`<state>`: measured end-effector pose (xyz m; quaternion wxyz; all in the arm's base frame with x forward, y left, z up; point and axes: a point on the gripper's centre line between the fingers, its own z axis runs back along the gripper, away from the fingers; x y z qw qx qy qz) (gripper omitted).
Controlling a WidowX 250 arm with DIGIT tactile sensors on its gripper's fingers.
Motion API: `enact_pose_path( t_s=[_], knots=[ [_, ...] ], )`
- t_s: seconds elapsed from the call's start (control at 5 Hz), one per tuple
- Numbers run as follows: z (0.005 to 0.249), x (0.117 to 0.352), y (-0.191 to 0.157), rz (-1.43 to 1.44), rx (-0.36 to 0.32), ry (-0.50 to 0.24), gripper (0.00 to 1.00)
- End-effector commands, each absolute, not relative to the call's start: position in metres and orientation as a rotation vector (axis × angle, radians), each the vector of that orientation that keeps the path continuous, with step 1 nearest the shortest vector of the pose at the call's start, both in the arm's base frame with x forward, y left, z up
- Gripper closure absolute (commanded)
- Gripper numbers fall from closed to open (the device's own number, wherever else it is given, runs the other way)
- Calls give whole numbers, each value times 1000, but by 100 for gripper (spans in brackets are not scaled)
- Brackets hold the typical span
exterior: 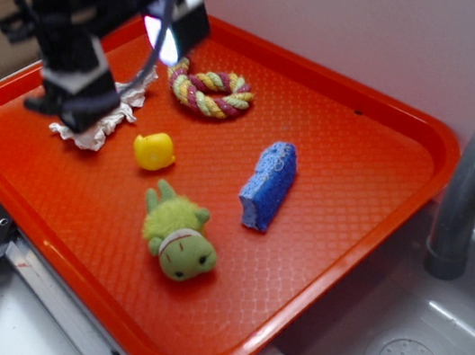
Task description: Grab the green animal.
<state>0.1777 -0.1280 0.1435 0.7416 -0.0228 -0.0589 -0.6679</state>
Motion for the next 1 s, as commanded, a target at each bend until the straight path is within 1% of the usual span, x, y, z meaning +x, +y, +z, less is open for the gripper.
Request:
enact_pose_path(
  t_s=[0.0,0.2,0.4,0.6,0.8],
  knots=[
    [115,165,-139,-1724,-91,-54,0],
    [92,165,-142,-1748,-90,6,0],
    [76,161,-148,-1767,-49,69,0],
    [57,155,-152,-1778,-34,127,0],
    [42,153,-155,-1782,13,194,0]
  ],
)
